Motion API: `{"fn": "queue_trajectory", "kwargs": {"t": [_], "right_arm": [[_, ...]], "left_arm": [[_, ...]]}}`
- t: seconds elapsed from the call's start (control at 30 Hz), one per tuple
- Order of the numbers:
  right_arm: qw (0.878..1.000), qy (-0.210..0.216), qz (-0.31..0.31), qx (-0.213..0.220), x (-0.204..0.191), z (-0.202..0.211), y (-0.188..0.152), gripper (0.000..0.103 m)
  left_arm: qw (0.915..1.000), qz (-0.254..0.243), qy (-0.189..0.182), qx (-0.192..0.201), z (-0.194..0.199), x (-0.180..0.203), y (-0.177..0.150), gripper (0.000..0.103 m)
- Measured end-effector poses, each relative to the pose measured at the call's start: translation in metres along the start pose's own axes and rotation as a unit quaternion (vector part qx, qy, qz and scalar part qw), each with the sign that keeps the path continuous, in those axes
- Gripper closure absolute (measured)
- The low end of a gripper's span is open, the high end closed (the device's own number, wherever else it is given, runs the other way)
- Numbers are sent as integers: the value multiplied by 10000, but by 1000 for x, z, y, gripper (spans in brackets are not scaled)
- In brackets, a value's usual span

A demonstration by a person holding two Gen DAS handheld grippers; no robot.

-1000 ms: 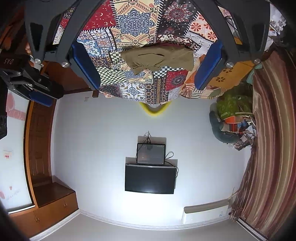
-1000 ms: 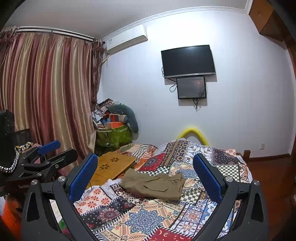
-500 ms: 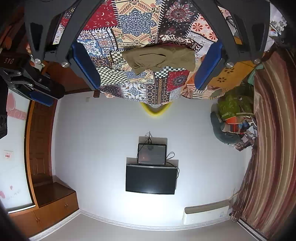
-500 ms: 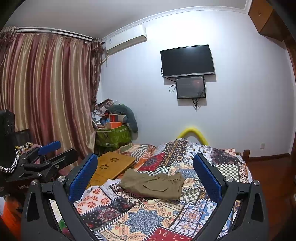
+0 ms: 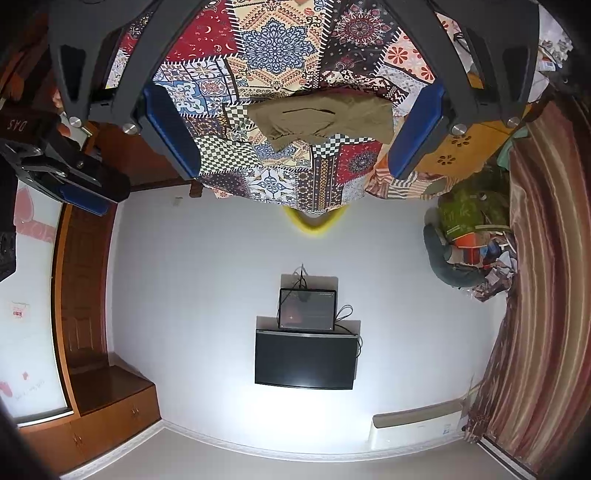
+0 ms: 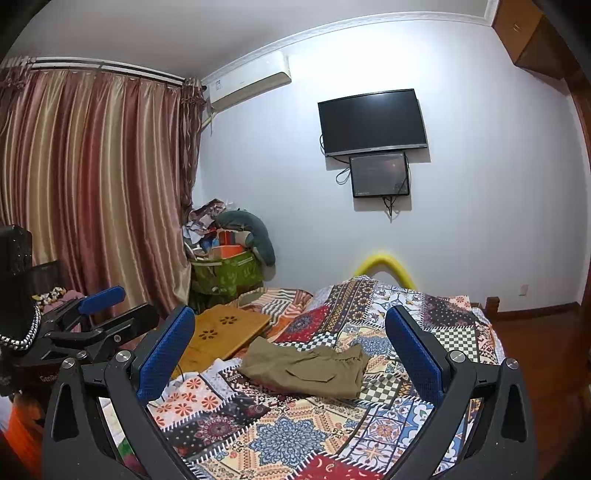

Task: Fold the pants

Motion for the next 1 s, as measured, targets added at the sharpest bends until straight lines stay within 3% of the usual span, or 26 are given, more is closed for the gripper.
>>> {"fn": "queue_trajectory", "kwargs": {"t": [1.0], "right_arm": [[9999, 17, -66, -86, -1, -5, -6, 0]], "left_arm": [[9999, 99, -70, -65, -3, 1, -2, 1]]}}
Point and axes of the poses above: each gripper's, at about its wrist camera, not at the fingertips, and z roughly against the way its jaws point, x to its right, y to its top, the point moved 5 cm from there along -z, roughly the way its jaws point, and after that the axes turned 8 degrees about -y, right-handed, at the moved point
